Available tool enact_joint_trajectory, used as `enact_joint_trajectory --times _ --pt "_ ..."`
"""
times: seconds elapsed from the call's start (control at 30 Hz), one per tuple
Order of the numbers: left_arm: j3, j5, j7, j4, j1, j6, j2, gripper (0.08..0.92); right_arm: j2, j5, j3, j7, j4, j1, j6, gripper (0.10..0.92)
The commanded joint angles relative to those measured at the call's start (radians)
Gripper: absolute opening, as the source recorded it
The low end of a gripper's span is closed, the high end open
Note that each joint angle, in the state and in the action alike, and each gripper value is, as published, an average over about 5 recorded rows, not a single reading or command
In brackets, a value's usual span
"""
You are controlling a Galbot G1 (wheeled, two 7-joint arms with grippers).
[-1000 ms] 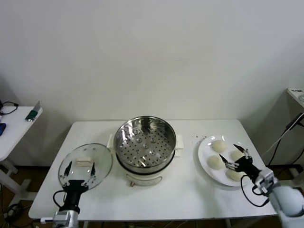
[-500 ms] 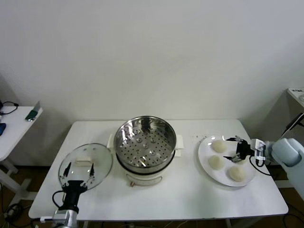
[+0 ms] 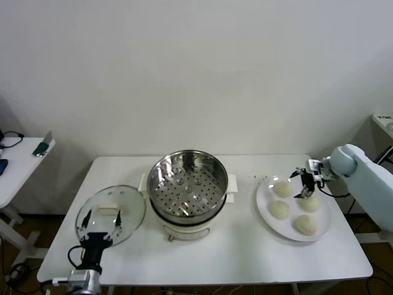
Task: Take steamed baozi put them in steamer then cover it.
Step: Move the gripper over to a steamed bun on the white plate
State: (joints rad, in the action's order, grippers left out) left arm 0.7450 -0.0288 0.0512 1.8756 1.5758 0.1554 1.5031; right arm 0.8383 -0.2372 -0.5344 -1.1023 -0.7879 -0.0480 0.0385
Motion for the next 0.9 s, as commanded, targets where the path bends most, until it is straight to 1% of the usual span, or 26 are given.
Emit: enact_joint_trajectory --times 0.03,0.23,0.7,0.8,0.9 --pt "0.016 0.006 0.001 -0.022 0.002 0.012 -0.002 0.823 0.164 -0.069 -0.141 -0.036 0.253 0.135 0.035 0.823" --pt "0.018 0.011 0.001 -0.033 0.004 0.020 -0.005 0.823 0.210 -0.096 -0.122 -0.034 0.299 0.118 0.045 0.823" --pt "0.018 0.006 -0.003 -0.043 0.003 0.022 -0.006 0.823 0.259 -0.157 -0.079 -0.026 0.342 0.093 0.070 0.823" --pt "0.019 0.006 -0.004 -0.043 0.004 0.022 -0.006 0.823 0.259 -0.166 -0.078 -0.027 0.347 0.093 0.074 0.800" --pt "0.020 0.006 -0.004 -0.041 0.005 0.022 -0.005 0.823 0.261 -0.175 -0.074 -0.028 0.351 0.094 0.078 0.749"
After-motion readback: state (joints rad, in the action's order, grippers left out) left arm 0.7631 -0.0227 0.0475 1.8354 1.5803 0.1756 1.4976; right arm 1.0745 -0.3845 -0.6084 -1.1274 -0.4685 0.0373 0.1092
